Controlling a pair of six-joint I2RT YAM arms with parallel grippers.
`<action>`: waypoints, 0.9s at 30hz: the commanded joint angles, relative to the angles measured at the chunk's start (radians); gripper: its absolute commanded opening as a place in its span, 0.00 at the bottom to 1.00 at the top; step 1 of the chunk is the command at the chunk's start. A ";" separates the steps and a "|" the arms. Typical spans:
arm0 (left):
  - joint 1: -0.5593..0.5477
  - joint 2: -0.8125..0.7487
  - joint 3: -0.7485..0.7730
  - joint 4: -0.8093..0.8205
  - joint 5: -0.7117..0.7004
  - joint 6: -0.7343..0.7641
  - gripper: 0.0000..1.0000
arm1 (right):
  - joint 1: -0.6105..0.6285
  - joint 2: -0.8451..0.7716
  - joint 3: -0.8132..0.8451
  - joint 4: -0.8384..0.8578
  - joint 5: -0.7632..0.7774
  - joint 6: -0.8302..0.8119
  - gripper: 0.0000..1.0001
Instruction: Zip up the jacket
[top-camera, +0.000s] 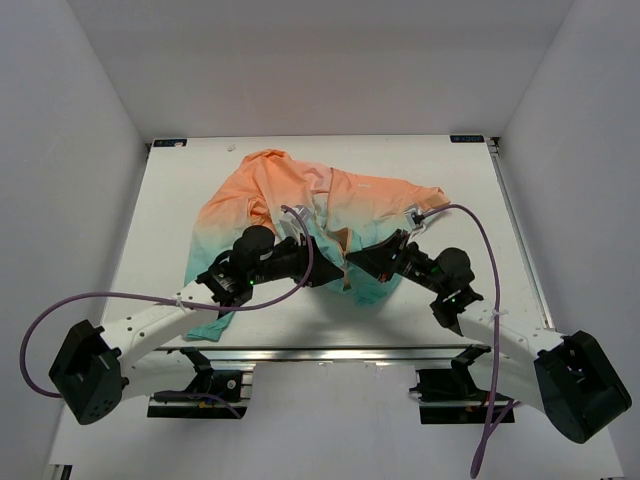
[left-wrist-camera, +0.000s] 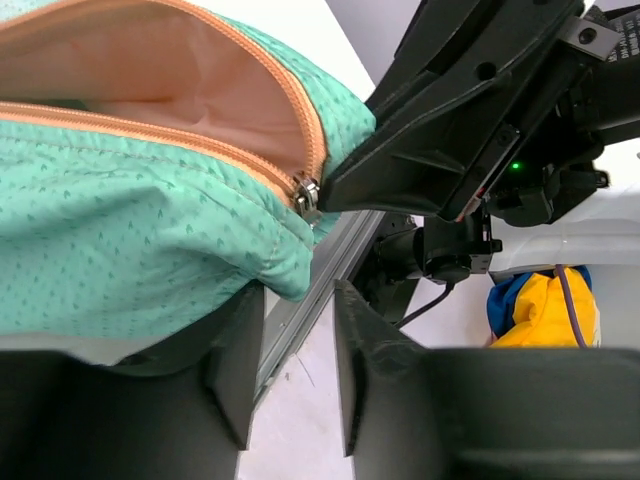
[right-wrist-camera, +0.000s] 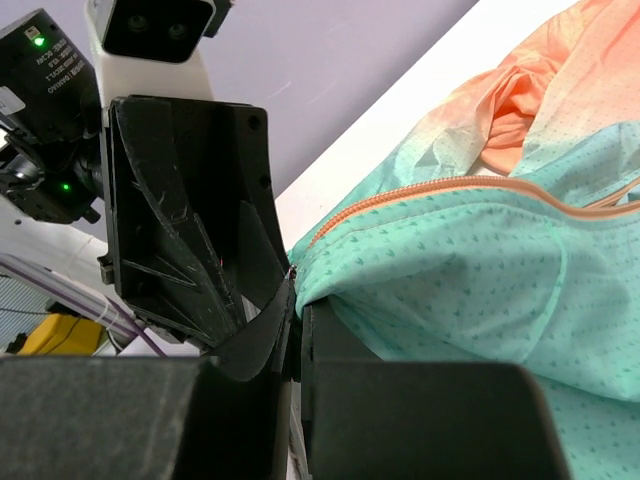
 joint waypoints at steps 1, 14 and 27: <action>-0.004 -0.007 -0.006 0.003 0.015 -0.019 0.45 | -0.003 -0.017 0.017 0.032 -0.027 -0.007 0.00; 0.000 -0.012 -0.046 0.101 -0.020 -0.131 0.52 | -0.003 -0.063 -0.034 0.013 -0.033 0.018 0.00; 0.029 0.080 -0.077 0.322 0.092 -0.242 0.37 | -0.003 -0.060 -0.057 0.048 -0.039 0.046 0.00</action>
